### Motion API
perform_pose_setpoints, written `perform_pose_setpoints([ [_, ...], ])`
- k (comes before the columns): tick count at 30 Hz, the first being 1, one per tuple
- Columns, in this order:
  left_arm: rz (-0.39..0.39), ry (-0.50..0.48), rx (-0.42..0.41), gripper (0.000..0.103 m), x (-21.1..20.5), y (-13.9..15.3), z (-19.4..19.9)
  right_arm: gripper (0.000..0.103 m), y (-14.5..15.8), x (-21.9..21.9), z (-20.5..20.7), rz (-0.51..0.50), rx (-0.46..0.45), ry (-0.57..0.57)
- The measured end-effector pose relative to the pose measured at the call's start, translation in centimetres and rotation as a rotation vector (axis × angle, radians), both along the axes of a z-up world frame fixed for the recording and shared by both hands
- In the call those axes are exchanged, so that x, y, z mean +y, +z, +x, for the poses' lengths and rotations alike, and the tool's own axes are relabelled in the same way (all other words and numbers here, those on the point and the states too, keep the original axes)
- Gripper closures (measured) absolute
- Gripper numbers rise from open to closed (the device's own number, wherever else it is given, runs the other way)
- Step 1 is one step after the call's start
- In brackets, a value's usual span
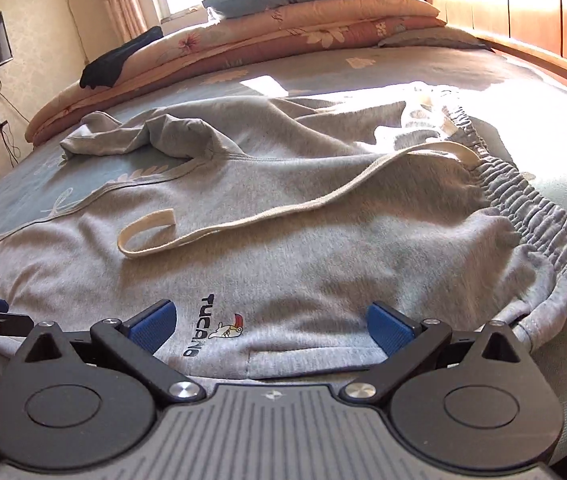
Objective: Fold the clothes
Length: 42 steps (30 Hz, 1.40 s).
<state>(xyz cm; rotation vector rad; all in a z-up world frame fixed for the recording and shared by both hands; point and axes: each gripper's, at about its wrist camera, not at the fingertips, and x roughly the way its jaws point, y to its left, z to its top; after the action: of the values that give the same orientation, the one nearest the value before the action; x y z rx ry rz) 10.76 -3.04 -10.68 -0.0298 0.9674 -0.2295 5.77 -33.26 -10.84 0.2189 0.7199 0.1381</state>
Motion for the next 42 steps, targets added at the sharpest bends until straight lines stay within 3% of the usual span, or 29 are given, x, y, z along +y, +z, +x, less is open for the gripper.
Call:
perform_pose_setpoints([
  [7, -0.077, 0.072, 0.008, 0.001, 0.9, 0.2, 0.4, 0.0, -0.6, -0.8, -3.4, -0.029, -0.05, 0.019],
  [12, -0.044, 0.084, 0.032, 0.001, 0.1, 0.5, 0.7, 0.0, 0.8, -1.9, -4.1, 0.017, -0.093, -0.032],
  [14, -0.046, 0.052, 0.014, 0.001, -0.6, 0.9, 0.5, 0.0, 1.6, -2.4, -3.8, 0.004, -0.143, -0.044],
  [18, -0.045, 0.001, -0.022, 0.001, -1.8, 0.8, 0.4, 0.0, 1.8, -3.7, -1.4, -0.048, -0.161, -0.06],
  [22, -0.031, -0.018, -0.033, 0.001, -2.4, -0.1, 0.6, 0.0, -0.3, -6.0, 0.3, -0.037, -0.009, -0.183],
  [27, -0.082, -0.02, -0.054, 0.001, -1.5, -0.2, 0.2, 0.0, -0.3, -7.9, -1.8, -0.041, -0.027, -0.235],
  [31, -0.099, -0.02, -0.059, 0.001, -1.3, -0.3, 0.2, 0.0, 1.0, -8.2, -1.2, 0.028, -0.041, -0.266],
  [34, -0.078, -0.031, -0.067, 0.001, -1.6, -0.3, 0.0, 0.0, 1.6, -7.6, 0.2, 0.014, -0.076, -0.23],
  [38, -0.035, -0.025, -0.065, 0.001, -2.3, -0.4, -0.1, 0.0, 0.0, -7.5, 2.1, 0.003, 0.029, -0.263],
  [42, 0.021, -0.027, -0.056, 0.001, -2.9, -0.4, -1.0, 0.0, -0.6, -7.1, 0.9, -0.038, -0.007, -0.237],
])
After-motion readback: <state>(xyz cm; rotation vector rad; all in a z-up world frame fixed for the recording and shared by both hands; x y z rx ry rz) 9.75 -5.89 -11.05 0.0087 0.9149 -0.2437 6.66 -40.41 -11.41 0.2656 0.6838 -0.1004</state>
